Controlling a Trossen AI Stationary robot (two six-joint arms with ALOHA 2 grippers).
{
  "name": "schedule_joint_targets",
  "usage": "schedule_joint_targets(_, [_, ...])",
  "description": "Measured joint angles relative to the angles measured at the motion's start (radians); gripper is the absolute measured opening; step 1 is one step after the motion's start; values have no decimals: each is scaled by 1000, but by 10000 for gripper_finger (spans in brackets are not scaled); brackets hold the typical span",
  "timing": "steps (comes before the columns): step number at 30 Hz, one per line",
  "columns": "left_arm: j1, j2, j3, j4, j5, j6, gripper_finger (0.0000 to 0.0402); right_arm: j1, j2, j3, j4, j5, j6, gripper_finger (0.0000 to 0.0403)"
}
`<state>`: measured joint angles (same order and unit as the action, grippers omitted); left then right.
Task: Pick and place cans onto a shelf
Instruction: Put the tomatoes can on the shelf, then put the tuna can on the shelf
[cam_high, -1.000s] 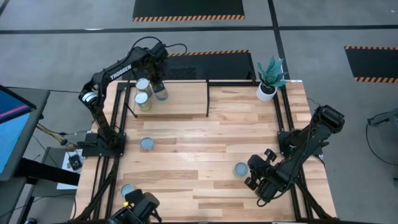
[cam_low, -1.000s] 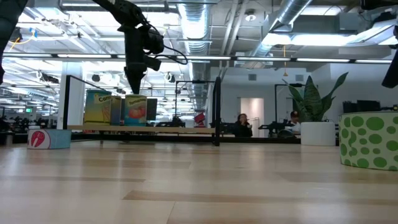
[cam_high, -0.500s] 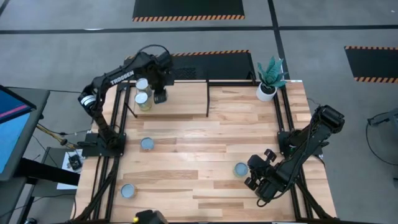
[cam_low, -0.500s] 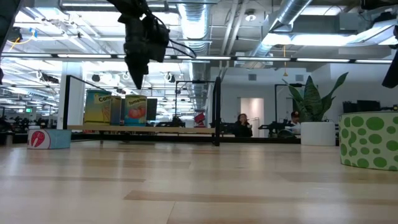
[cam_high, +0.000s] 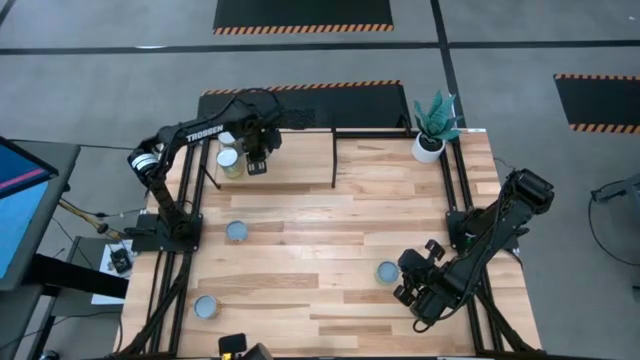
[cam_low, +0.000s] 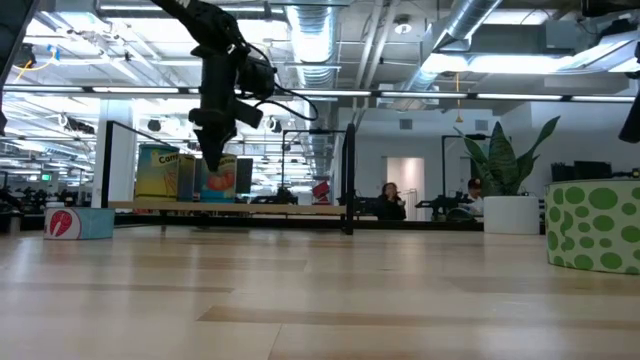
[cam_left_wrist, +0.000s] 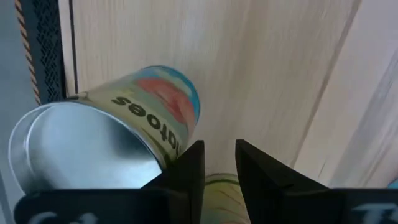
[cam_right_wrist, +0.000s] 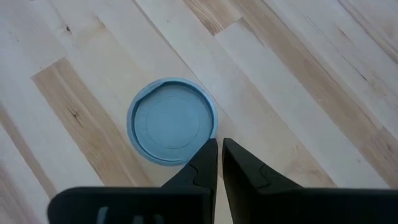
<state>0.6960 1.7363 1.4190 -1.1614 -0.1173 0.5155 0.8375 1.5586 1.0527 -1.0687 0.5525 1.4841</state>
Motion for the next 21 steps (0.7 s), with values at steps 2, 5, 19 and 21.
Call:
schedule_joint_targets(2, [0, 0, 0, 0, -1, 0, 80, 0, 0, 0, 0, 0, 0, 49])
schedule_joint_targets(5, [0, 0, 0, 1, -15, 8, 80, 0, 0, 0, 0, 0, 0, 49])
schedule_joint_targets(19, [-41, 0, 36, -55, 45, -87, 80, 0, 0, 0, 0, 0, 0, 49])
schedule_joint_targets(21, [-85, -1, 64, -116, 186, -145, 80, 0, 0, 0, 0, 0, 0, 49])
